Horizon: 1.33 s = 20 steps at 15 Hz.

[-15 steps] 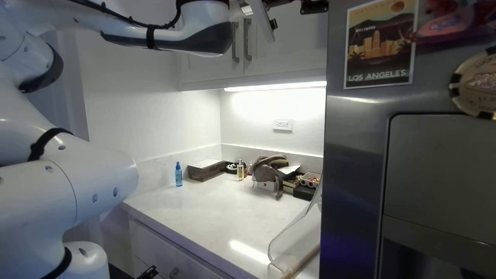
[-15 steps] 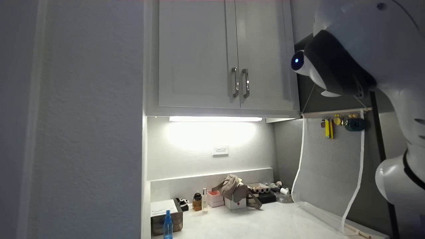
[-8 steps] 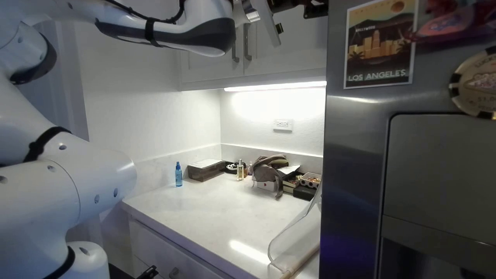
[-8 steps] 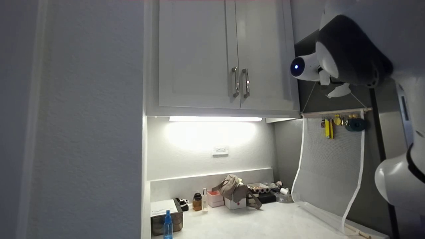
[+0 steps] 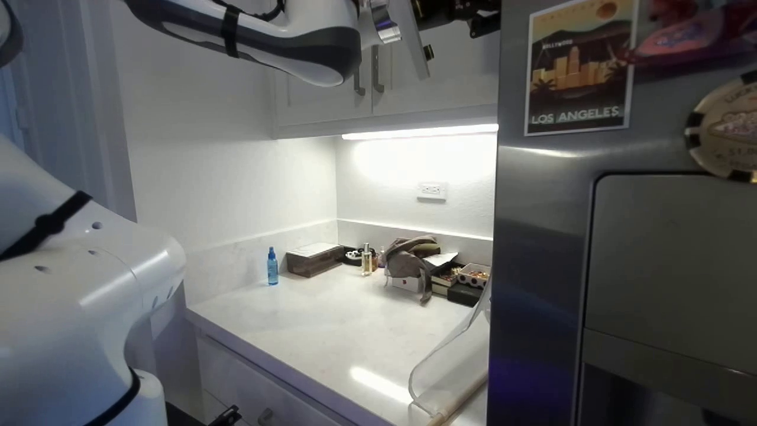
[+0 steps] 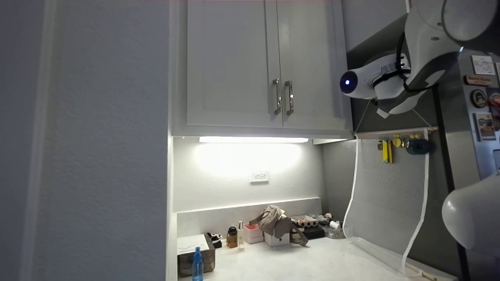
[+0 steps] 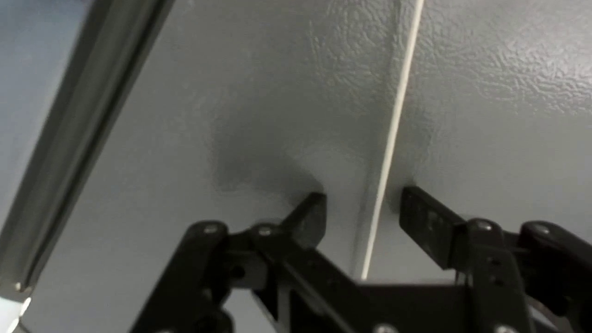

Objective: Take the net from the fridge and put it on the countertop

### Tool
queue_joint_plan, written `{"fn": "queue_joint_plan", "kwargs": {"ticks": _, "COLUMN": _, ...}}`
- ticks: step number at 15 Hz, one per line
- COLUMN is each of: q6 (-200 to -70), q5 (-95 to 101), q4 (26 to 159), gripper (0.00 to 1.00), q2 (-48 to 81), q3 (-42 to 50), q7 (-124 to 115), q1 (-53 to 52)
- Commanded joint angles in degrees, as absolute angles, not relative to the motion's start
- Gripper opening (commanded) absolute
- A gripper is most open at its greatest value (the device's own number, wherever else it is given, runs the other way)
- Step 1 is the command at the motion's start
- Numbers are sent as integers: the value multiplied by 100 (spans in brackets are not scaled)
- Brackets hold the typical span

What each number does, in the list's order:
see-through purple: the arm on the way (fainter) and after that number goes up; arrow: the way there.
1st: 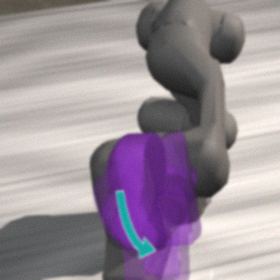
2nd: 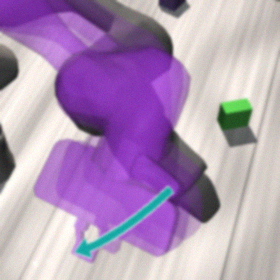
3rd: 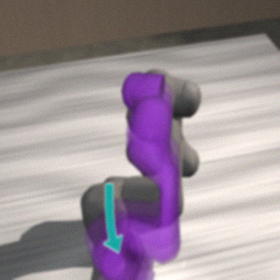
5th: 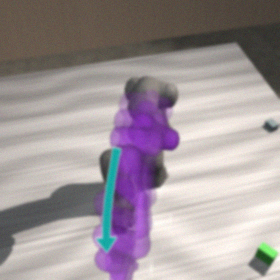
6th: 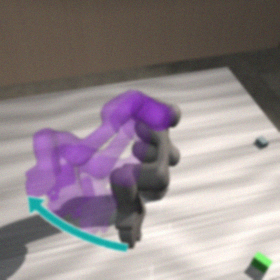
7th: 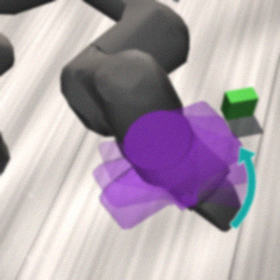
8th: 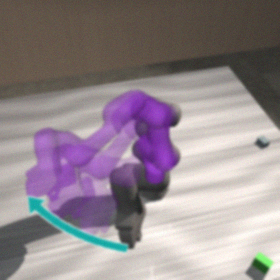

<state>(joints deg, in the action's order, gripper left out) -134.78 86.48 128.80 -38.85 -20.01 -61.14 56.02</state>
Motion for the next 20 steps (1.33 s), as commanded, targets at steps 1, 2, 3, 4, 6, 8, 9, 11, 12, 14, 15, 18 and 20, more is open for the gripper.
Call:
{"fn": "queue_joint_plan", "kwargs": {"ticks": 1, "q6": -12854, "q5": 9239, "q4": 12658, "gripper": 19, "q2": -3394, "q3": -1082, "q7": -6160, "q1": 4166}}
{"fn": "queue_joint_plan", "kwargs": {"ticks": 2, "q6": -12705, "q5": 9352, "q4": 12663, "gripper": 13, "q2": -3364, "q3": -801, "q7": -6136, "q1": 3736}}
{"fn": "queue_joint_plan", "kwargs": {"ticks": 3, "q6": -12577, "q5": 9471, "q4": 12679, "gripper": 4, "q2": -3341, "q3": -526, "q7": -6141, "q1": 3327}}
{"fn": "queue_joint_plan", "kwargs": {"ticks": 4, "q6": -12455, "q5": 9553, "q4": 12680, "gripper": 1, "q2": -3348, "q3": -267, "q7": -6102, "q1": 2933}}
{"fn": "queue_joint_plan", "kwargs": {"ticks": 6, "q6": -12248, "q5": 9706, "q4": 12702, "gripper": 0, "q2": -3414, "q3": 240, "q7": -6070, "q1": 2183}}
{"fn": "queue_joint_plan", "kwargs": {"ticks": 8, "q6": -12177, "q5": 9777, "q4": 12702, "gripper": 1, "q2": -3526, "q3": 576, "q7": -6064, "q1": 1683}}
{"fn": "queue_joint_plan", "kwargs": {"ticks": 9, "q6": -12154, "q5": 9789, "q4": 12675, "gripper": 0, "q2": -3569, "q3": 694, "q7": -6049, "q1": 1498}}
{"fn": "queue_joint_plan", "kwargs": {"ticks": 11, "q6": -12117, "q5": 9763, "q4": 12594, "gripper": 0, "q2": -3655, "q3": 844, "q7": -6022, "q1": 1214}}
{"fn": "queue_joint_plan", "kwargs": {"ticks": 12, "q6": -12091, "q5": 9764, "q4": 12557, "gripper": 0, "q2": -3705, "q3": 871, "q7": -6022, "q1": 1114}}
{"fn": "queue_joint_plan", "kwargs": {"ticks": 14, "q6": -12045, "q5": 9751, "q4": 12496, "gripper": 0, "q2": -3799, "q3": 874, "q7": -6014, "q1": 958}}
{"fn": "queue_joint_plan", "kwargs": {"ticks": 15, "q6": -12006, "q5": 9749, "q4": 12470, "gripper": 0, "q2": -3845, "q3": 849, "q7": -6003, "q1": 897}}
{"fn": "queue_joint_plan", "kwargs": {"ticks": 18, "q6": -11899, "q5": 9705, "q4": 12457, "gripper": 0, "q2": -3960, "q3": 823, "q7": -5991, "q1": 737}}
{"fn": "queue_joint_plan", "kwargs": {"ticks": 20, "q6": -11776, "q5": 9677, "q4": 12453, "gripper": 25, "q2": -3998, "q3": 821, "q7": -5998, "q1": 665}}
